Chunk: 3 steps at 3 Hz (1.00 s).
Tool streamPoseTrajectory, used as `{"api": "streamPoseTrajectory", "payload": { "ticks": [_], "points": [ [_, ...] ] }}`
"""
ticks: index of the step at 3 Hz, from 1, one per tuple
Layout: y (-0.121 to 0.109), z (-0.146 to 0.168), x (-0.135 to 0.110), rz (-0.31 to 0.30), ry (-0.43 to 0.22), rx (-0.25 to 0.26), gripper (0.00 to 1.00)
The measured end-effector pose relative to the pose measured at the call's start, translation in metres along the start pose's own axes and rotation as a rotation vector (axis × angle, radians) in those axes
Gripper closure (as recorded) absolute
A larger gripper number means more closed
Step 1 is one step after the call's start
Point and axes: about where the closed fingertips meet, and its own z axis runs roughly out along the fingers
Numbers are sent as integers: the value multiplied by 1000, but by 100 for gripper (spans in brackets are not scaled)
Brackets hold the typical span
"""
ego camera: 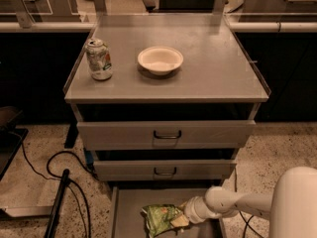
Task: Pick green jalapeno chip bag from bottom drawer and place on counter
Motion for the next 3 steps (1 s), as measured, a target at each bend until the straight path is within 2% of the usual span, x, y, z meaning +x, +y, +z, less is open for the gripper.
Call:
{"api": "streamPoseTrajectory", "payload": {
  "ticks": [1,2,3],
  "points": [
    [6,-27,4,7,20,33,100],
    [17,-91,2,82,25,133,100],
    [29,-154,-9,112,19,243,100]
  ]
}}
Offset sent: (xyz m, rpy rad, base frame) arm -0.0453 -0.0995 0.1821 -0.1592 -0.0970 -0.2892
